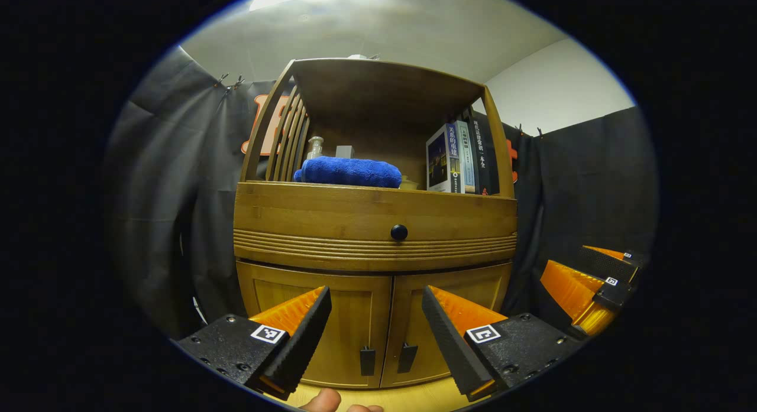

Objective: Open the right door of the double-door shoe cabinet with the right hand, and open the left door with the left hand.

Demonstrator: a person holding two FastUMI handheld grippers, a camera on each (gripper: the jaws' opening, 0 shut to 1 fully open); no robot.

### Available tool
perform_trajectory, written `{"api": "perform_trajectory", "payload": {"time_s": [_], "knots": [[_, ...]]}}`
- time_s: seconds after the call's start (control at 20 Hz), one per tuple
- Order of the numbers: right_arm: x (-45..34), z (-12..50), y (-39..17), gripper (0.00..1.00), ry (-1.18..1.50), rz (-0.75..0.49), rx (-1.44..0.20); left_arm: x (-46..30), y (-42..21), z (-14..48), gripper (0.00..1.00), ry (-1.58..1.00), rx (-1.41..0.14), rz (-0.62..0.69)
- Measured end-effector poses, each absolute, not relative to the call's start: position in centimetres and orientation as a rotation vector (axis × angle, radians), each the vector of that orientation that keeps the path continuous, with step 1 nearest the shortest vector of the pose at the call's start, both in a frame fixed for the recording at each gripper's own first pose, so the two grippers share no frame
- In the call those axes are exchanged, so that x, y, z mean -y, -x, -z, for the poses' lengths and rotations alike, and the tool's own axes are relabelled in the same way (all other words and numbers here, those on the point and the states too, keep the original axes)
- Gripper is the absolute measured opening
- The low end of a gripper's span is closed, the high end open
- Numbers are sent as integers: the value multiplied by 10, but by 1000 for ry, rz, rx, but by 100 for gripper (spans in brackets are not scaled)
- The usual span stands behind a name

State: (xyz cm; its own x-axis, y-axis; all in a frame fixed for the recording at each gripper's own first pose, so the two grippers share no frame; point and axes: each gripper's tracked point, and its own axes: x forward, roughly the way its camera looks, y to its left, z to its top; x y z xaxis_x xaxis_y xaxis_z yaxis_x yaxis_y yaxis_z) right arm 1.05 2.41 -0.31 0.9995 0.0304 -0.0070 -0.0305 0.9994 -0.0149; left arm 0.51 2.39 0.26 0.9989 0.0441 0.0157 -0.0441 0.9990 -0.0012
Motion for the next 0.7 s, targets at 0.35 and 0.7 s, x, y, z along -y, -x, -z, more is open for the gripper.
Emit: {"api": "perform_trajectory", "payload": {"time_s": [0.35, 0.7], "knots": [[-44, 34, -23, 97, -3, -68, -58, -51, 2, -3, 92, -6, 23, -101], [-96, 108, -63, 94, -66, -153, -185, -118, 19, 2, 95, -43, 11, -231]]}}
